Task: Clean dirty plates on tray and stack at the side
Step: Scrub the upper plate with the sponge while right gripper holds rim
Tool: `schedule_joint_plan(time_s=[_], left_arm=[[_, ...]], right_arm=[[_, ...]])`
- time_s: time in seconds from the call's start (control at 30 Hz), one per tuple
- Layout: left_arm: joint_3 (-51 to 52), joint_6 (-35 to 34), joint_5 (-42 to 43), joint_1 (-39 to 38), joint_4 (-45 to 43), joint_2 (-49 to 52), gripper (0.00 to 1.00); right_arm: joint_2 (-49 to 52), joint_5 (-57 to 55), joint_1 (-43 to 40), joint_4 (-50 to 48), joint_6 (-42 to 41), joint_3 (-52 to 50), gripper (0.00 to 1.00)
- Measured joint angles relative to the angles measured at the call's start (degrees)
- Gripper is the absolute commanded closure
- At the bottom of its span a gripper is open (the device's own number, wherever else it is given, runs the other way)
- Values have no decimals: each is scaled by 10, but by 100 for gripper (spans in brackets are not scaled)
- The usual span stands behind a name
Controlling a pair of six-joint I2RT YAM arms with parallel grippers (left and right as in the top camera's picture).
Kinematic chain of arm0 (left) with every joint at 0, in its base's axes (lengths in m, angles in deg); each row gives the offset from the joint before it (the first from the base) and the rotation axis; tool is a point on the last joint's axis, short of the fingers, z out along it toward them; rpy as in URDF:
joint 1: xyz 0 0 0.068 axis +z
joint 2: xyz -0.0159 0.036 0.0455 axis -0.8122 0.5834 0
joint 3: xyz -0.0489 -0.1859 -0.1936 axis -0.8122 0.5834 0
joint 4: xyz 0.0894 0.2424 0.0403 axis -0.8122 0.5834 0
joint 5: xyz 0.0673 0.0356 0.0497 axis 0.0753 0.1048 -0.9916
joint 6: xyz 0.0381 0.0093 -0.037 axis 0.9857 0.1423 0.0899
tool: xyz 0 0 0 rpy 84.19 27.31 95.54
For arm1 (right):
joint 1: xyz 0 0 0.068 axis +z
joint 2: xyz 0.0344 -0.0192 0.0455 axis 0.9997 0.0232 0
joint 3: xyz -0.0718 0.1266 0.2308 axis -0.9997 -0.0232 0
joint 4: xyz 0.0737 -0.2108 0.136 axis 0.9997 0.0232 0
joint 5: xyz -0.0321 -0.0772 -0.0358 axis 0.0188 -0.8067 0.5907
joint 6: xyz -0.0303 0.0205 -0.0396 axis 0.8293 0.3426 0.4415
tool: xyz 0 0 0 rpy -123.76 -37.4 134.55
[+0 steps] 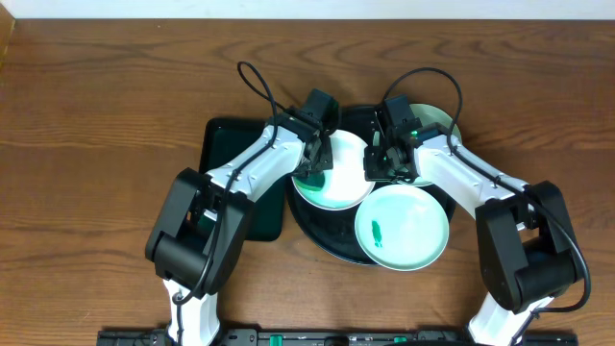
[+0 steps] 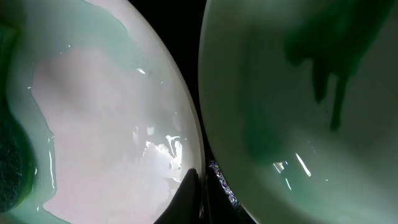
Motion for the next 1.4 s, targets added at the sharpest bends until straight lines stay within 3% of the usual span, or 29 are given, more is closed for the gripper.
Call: schedule_joint_plan(time_s=[1.03, 1.23, 1.4], left_arm=[[-3, 1, 98, 9, 8, -2, 93], [-3, 0, 130, -2, 17, -31, 93], [-3, 4, 108, -9, 21, -77, 93]], right_arm=[[0, -10, 0, -3, 0, 0, 99], [0, -10, 0, -3, 0, 0, 99], [0, -10, 0, -3, 0, 0, 99]])
